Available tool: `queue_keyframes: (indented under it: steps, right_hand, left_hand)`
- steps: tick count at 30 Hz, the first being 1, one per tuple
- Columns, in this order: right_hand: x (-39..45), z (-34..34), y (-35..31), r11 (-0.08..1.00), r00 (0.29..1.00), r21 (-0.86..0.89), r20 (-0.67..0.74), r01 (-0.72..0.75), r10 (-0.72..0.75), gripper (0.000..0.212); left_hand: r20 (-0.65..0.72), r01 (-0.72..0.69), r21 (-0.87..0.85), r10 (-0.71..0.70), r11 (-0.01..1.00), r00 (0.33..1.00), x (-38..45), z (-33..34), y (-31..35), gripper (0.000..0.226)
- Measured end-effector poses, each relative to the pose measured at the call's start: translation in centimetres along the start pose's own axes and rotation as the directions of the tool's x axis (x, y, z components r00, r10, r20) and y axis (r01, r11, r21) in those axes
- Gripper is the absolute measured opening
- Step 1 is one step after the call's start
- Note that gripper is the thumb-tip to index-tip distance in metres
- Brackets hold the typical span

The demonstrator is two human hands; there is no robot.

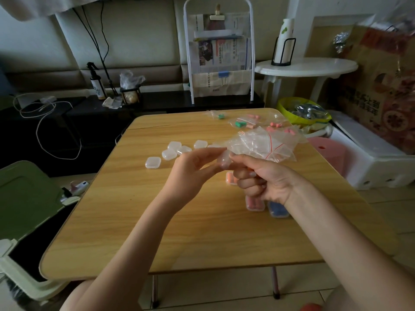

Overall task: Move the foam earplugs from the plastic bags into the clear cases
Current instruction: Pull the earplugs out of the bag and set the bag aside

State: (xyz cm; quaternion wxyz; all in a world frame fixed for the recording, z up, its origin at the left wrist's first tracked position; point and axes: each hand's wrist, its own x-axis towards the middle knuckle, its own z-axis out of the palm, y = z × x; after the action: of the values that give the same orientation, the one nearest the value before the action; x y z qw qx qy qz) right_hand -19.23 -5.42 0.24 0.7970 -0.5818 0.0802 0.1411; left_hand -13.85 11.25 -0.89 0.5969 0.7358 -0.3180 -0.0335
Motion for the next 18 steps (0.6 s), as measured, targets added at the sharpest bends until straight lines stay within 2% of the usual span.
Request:
queue_keyframes:
  steps: [2,4,7,10,13,15,18]
  right_hand:
    - [-0.1,-0.1,-0.1,0.999,1.0,-0.027,-0.01,-0.018,0.018,0.016]
    - [-0.2,-0.3,-0.1,0.995,0.997,-0.077,-0.058,-0.057,0.052,0.018]
    - [-0.3,-0.2,0.3,0.968,0.984,-0.221,-0.158,-0.118,0.084,0.039]
    - [-0.3,0.0,0.7,0.941,0.973,-0.327,-0.23,-0.086,0.009,0.058]
    - [-0.5,0.2,0.7,0.945,0.965,-0.323,-0.261,-0.052,-0.036,0.046]
    - [-0.4,0.4,0.7,0.952,0.963,-0.305,-0.261,-0.021,-0.062,0.04]
    - [0.0,0.5,1.0,0.951,0.945,-0.308,-0.299,0.033,-0.129,0.044]
  left_hand:
    - [0.018,-0.044,0.1,0.042,0.994,0.999,-0.2,-0.1,-0.1,0.029]
    - [0.033,-0.094,0.297,0.088,0.95,0.996,-0.3,-0.5,-0.2,0.036]
    - [0.05,-0.121,0.491,0.111,0.863,0.993,-0.4,-1.3,-0.2,0.047]
    - [0.028,-0.084,0.536,0.082,0.84,0.996,-0.7,-1.8,-0.4,0.051]
    - [0.082,-0.106,0.554,0.073,0.825,0.994,-1.0,-1.6,-1.2,0.044]
    - [0.091,-0.116,0.526,0.08,0.842,0.993,-1.3,-1.1,-1.3,0.028]
    - [0.025,-0.02,0.421,0.011,0.907,1.0,-1.5,-0.3,-0.8,0.022]
